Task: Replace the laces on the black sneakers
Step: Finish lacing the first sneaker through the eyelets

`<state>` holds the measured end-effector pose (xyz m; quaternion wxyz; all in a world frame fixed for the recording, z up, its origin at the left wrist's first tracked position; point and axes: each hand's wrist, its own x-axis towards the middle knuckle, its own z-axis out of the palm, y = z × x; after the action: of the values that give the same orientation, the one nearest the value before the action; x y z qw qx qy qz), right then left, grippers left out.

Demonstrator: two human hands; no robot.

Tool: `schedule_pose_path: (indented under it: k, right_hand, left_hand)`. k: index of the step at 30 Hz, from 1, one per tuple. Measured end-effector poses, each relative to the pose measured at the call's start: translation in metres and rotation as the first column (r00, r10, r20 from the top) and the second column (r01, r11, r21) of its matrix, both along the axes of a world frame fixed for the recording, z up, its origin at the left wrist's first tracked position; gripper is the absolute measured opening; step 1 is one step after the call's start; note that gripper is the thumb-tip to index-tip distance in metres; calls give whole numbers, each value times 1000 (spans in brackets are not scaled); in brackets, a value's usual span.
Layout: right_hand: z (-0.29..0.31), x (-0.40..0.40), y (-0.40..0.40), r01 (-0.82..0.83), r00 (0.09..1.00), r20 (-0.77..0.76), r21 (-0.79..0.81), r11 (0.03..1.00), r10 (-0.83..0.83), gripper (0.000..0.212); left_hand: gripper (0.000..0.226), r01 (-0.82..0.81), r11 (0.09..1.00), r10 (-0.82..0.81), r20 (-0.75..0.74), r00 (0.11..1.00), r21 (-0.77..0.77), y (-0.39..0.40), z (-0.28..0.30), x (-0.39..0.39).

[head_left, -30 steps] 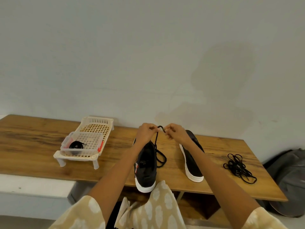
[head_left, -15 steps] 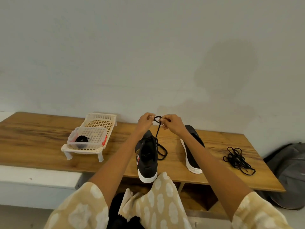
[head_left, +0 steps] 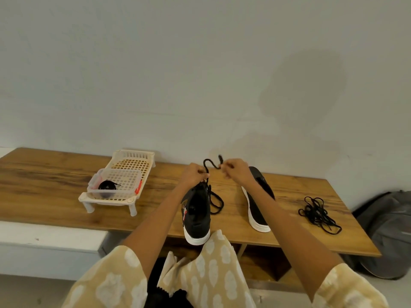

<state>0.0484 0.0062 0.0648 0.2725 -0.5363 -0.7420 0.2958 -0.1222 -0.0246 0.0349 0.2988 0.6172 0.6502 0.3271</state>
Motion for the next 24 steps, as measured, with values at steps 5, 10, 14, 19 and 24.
schedule_pose_path:
  k: [5, 10, 14, 19, 24]
  right_hand:
    - [-43, -15, -25, -96, 984, 126, -207, 974, 124, 20]
    - [-54, -29, -28, -32, 994, -105, -249, 968, 5, 18]
    - [-68, -29, -18, 108, 965, -190, -336, 936, -180, 9]
    - [-82, -26, -19, 197, 969, -69, -364, 910, -237, 19]
    - [-75, -30, -25, 198, 978, -32, -191, 961, -208, 17]
  left_hand:
    - [12, 56, 998, -56, 8, 998, -19, -1, -2, 3]
    - [10, 61, 998, -60, 117, 991, -1, -6, -2, 0]
    - [20, -68, 997, 72, 141, 987, -36, -19, -19, -14]
    - [42, -86, 985, 73, -87, 993, -150, -47, -52, -21]
    - [22, -261, 956, 258, -33, 965, -133, -47, -63, -19]
